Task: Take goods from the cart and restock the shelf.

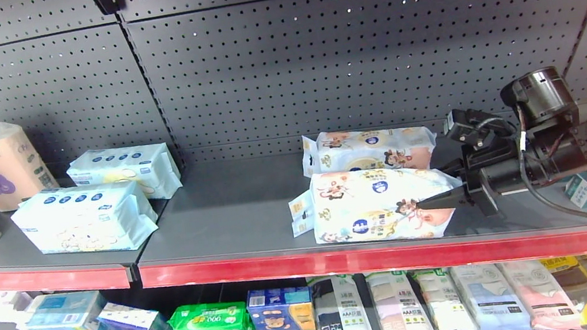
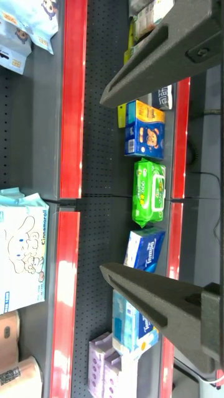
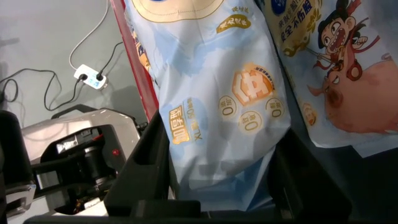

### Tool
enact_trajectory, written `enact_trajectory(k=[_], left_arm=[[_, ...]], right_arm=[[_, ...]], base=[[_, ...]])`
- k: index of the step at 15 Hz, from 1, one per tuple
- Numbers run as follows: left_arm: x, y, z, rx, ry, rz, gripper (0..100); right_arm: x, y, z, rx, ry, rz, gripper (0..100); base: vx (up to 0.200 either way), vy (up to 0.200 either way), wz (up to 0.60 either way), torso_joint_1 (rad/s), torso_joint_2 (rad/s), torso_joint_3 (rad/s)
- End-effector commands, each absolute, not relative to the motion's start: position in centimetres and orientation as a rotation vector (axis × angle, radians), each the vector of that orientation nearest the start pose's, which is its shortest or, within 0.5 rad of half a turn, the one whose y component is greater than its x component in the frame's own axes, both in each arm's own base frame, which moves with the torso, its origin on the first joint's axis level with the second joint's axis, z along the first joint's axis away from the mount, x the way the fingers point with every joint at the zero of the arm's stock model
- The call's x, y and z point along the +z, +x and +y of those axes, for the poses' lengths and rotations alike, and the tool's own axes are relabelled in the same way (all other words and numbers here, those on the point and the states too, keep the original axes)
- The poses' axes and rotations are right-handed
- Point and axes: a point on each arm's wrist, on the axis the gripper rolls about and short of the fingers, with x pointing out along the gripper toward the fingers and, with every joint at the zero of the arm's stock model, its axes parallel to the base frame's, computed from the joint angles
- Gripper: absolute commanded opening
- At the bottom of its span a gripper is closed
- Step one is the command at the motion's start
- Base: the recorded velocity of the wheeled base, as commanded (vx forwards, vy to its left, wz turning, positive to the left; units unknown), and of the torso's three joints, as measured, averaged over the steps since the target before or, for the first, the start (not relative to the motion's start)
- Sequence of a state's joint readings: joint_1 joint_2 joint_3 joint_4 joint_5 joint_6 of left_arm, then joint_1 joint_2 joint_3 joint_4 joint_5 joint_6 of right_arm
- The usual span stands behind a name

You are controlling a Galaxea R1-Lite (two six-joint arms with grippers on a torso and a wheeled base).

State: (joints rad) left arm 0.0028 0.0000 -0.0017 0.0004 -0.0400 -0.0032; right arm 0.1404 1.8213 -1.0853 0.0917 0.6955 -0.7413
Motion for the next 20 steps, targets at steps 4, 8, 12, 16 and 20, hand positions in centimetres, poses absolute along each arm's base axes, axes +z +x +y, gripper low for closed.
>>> enact_trajectory(k=[4,8,12,16,20], left_arm=[[7.59,-2.29,-0.10,-0.037,-0.005,-0.001,100],[7.59,-2.29,-0.10,-0.037,-0.003,-0.001,100],[7.59,-2.29,-0.10,-0.037,-0.003,-0.001,100],[7.59,-2.29,-0.10,-0.037,-0.003,-0.001,100],[7.59,-2.29,-0.10,-0.037,-0.003,-0.001,100]], right_arm=[[15.68,31.55,5.91,1.048,-0.428,0.474,0],[15.73,31.56,5.88,1.056,-0.425,0.467,0],[15.70,31.55,5.83,1.058,-0.430,0.464,0],[15.78,31.55,5.70,1.060,-0.428,0.458,0],[15.76,31.54,5.69,1.062,-0.433,0.455,0]], base=[[0.000,0.000,0.00,0.000,0.00,0.000],[0.000,0.000,0.00,0.000,0.00,0.000],[0.000,0.000,0.00,0.000,0.00,0.000],[0.000,0.000,0.00,0.000,0.00,0.000],[0.000,0.000,0.00,0.000,0.00,0.000]])
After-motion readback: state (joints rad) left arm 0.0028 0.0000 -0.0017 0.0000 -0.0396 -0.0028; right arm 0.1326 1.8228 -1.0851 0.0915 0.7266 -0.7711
